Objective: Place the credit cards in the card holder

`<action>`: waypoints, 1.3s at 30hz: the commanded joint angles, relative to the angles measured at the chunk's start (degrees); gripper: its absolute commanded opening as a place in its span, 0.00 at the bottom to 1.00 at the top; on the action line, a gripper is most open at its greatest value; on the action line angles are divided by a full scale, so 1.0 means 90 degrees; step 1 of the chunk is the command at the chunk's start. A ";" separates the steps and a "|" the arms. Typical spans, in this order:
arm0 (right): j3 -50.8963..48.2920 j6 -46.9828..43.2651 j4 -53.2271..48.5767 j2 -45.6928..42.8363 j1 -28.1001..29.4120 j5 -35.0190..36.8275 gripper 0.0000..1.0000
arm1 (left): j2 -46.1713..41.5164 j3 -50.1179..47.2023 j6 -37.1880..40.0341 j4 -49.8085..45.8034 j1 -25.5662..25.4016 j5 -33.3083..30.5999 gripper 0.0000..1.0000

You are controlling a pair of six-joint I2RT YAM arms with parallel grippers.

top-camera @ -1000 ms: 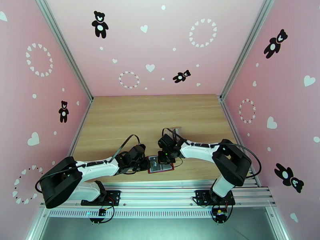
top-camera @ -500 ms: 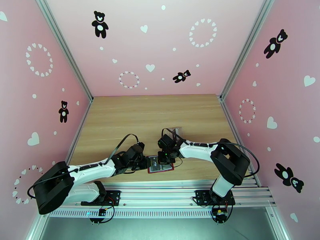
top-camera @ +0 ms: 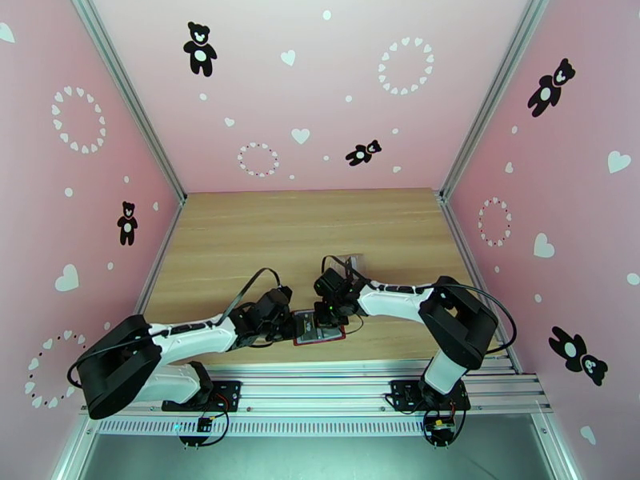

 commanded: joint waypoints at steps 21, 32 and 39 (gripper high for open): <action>0.0020 -0.0094 -0.1016 -0.1135 -0.0022 0.0885 0.30 | 0.0105 0.0705 0.0083 0.0285 -0.0147 0.0324 0.29; -0.0508 -0.0441 -0.1985 -0.2764 -0.0956 0.1317 0.37 | 0.1072 0.1651 0.0237 0.0414 -0.0428 0.0455 0.30; -0.0975 -0.0709 -0.2345 -0.3551 -0.1614 0.1269 0.38 | 0.1646 0.2156 0.0338 0.0395 -0.0509 0.0577 0.35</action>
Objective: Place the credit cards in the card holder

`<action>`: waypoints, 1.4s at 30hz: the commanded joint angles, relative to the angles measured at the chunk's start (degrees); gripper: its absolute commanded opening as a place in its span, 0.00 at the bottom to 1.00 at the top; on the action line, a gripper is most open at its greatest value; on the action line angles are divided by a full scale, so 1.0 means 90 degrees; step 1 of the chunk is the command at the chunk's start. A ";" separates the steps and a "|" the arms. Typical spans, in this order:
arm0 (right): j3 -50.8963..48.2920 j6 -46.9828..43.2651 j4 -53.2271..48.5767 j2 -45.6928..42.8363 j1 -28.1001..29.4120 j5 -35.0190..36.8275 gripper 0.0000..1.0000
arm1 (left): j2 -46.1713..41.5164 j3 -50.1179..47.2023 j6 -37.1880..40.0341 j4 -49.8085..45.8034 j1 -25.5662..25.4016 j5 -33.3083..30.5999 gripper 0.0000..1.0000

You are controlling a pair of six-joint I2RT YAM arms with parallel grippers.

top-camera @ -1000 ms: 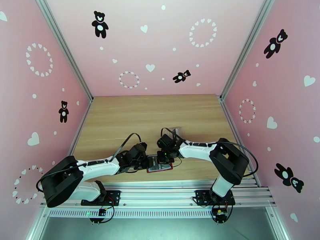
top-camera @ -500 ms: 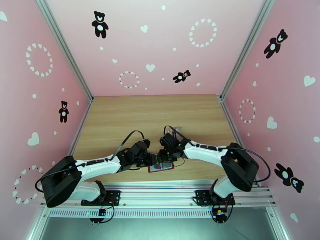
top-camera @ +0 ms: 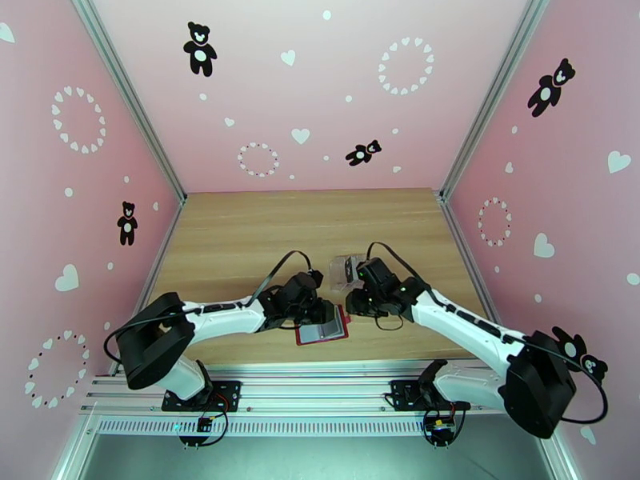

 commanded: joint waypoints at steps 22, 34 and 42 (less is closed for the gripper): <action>0.2923 -0.1966 -0.1441 0.2435 -0.0990 0.0563 0.56 | -0.0246 0.0754 0.0662 -0.1468 0.0774 -0.0474 0.37; 0.3815 -0.2359 -0.1690 0.3598 -0.1230 0.0594 0.60 | 0.1123 0.1914 0.0684 -0.1596 0.1138 -0.0351 0.35; 0.4008 -0.2455 -0.1774 0.3833 -0.1244 0.0543 0.60 | 0.1261 0.1981 0.0692 -0.1750 0.1187 -0.0612 0.34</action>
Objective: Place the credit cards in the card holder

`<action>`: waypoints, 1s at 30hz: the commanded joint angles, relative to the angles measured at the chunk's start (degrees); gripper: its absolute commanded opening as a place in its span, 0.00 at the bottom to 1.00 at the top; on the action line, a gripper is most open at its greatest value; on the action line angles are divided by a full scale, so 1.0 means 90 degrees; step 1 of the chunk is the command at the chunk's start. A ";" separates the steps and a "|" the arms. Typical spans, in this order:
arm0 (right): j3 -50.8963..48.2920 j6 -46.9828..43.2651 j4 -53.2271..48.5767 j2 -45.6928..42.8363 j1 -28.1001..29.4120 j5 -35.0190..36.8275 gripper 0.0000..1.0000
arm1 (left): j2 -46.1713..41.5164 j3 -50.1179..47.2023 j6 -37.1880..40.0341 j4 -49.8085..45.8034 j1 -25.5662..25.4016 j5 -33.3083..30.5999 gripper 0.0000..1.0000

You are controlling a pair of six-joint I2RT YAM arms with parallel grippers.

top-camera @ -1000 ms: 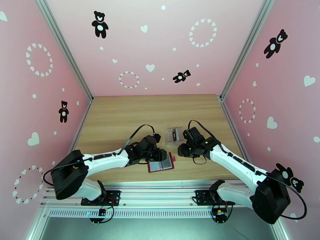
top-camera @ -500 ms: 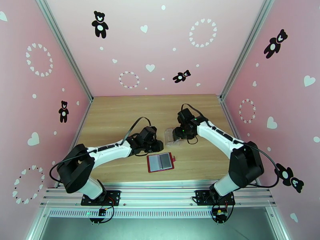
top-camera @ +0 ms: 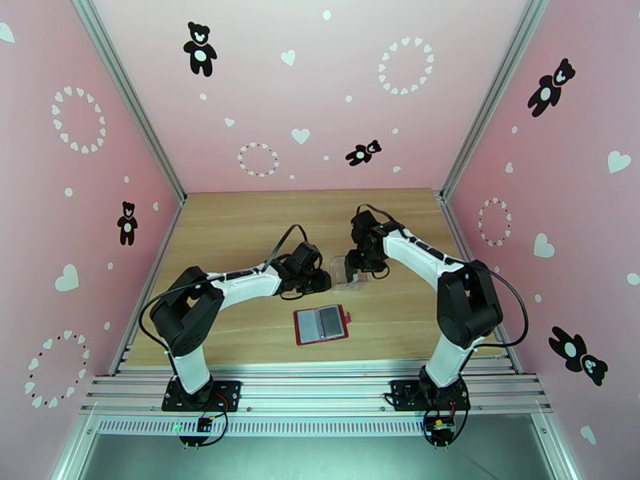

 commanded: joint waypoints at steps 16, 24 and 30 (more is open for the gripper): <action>0.0707 -0.0113 -0.0450 0.0580 -0.0002 0.0204 0.61 | 0.1028 0.1511 0.0222 -0.0572 0.0117 0.0170 0.35; 0.0721 -0.0107 -0.0469 0.0613 0.0002 0.0165 0.61 | 0.1482 0.1689 0.0207 -0.0610 0.0176 0.0132 0.32; 0.0770 -0.0126 -0.0565 0.0690 0.0032 0.0269 0.61 | 0.1622 0.1658 0.0195 -0.0533 0.0185 0.0152 0.31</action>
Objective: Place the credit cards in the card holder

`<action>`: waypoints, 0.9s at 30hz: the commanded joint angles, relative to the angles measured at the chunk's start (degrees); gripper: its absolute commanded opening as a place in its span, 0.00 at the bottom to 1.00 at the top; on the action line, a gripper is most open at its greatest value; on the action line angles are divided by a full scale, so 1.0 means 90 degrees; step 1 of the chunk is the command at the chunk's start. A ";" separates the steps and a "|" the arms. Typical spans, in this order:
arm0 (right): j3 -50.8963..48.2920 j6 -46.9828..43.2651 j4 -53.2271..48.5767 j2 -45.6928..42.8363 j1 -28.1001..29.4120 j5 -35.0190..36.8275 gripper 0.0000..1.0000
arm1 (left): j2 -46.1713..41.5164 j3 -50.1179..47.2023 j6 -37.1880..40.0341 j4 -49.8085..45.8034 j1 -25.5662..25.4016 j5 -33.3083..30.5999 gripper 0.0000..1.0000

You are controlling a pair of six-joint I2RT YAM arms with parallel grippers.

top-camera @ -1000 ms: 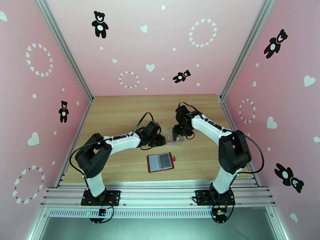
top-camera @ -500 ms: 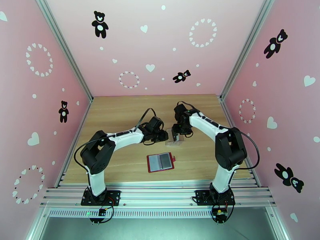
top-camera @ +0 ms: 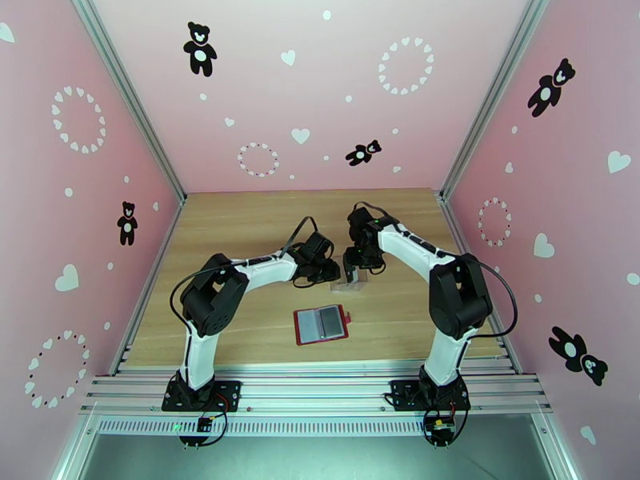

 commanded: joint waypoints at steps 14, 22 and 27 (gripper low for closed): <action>0.0500 -0.0096 -0.0563 0.0669 0.0241 0.0972 0.61 | 0.0239 -0.0011 0.0106 -0.0123 0.0091 0.0047 0.29; 0.0550 -0.0085 -0.0769 0.0322 0.0231 0.1422 0.58 | 0.0199 -0.0036 0.0108 -0.0110 0.0101 0.0063 0.29; 0.0520 -0.0097 -0.0827 0.0079 0.0231 0.1420 0.52 | 0.0194 -0.0051 0.0117 -0.0130 0.0110 0.0061 0.29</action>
